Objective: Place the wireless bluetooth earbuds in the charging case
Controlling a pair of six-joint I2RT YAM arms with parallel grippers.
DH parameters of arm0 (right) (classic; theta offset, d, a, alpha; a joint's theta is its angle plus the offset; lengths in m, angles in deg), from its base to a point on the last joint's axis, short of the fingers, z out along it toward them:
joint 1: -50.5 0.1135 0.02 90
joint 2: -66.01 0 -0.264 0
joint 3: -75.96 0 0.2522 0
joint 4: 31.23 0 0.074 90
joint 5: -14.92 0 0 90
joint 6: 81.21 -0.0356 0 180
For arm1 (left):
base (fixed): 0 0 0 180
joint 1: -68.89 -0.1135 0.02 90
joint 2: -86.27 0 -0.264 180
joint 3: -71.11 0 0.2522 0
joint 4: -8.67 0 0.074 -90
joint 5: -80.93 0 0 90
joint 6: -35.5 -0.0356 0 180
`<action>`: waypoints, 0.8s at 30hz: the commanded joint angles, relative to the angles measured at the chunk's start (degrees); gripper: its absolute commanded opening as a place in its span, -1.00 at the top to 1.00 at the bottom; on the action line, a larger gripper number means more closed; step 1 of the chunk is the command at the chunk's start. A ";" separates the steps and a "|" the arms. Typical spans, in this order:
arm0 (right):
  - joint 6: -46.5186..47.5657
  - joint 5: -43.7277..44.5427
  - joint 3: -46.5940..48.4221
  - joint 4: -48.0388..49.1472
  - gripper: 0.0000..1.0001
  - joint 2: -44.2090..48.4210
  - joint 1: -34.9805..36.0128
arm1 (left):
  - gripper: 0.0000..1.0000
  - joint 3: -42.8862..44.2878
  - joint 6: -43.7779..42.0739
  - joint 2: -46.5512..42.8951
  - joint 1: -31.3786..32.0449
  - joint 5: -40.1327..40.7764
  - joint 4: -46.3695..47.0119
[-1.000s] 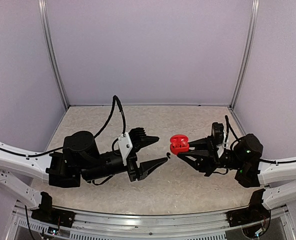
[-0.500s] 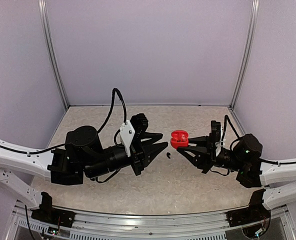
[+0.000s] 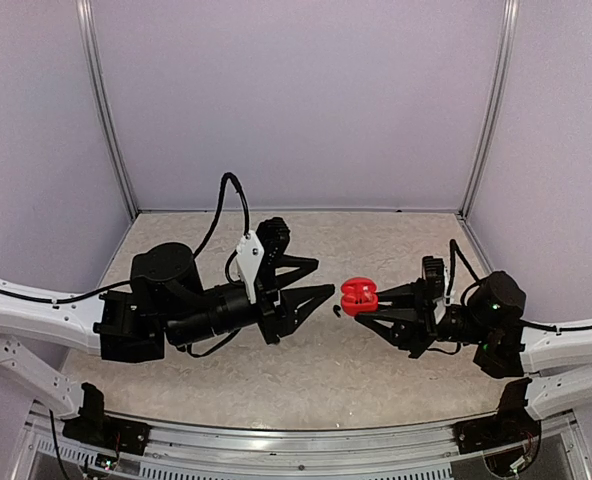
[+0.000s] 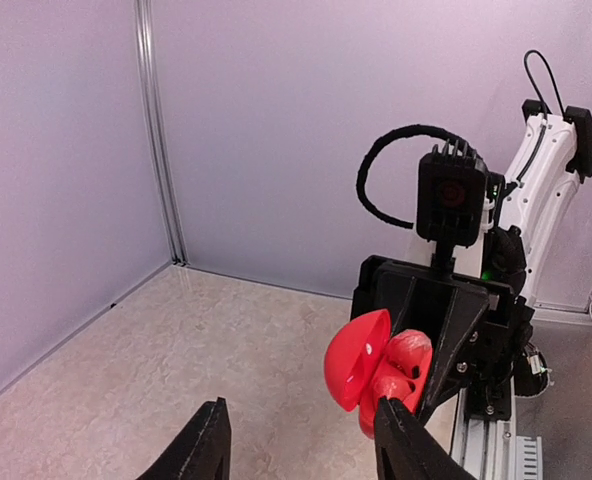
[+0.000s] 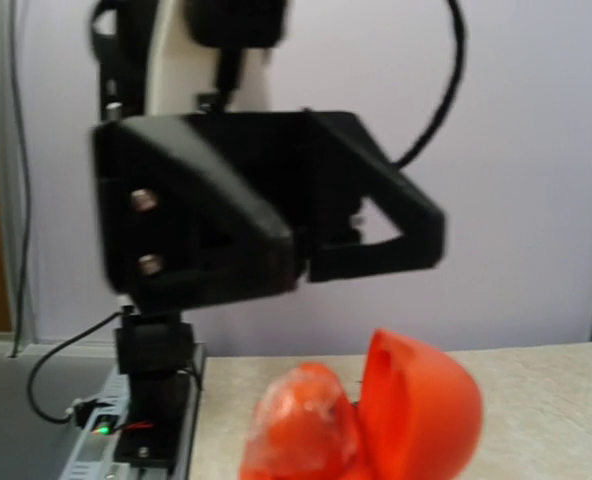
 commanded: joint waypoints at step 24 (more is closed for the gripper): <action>2.94 -9.49 3.85 -10.31 1.00 0.05 0.44 | -0.04 13.01 -5.61 6.30 0.94 -3.21 -16.63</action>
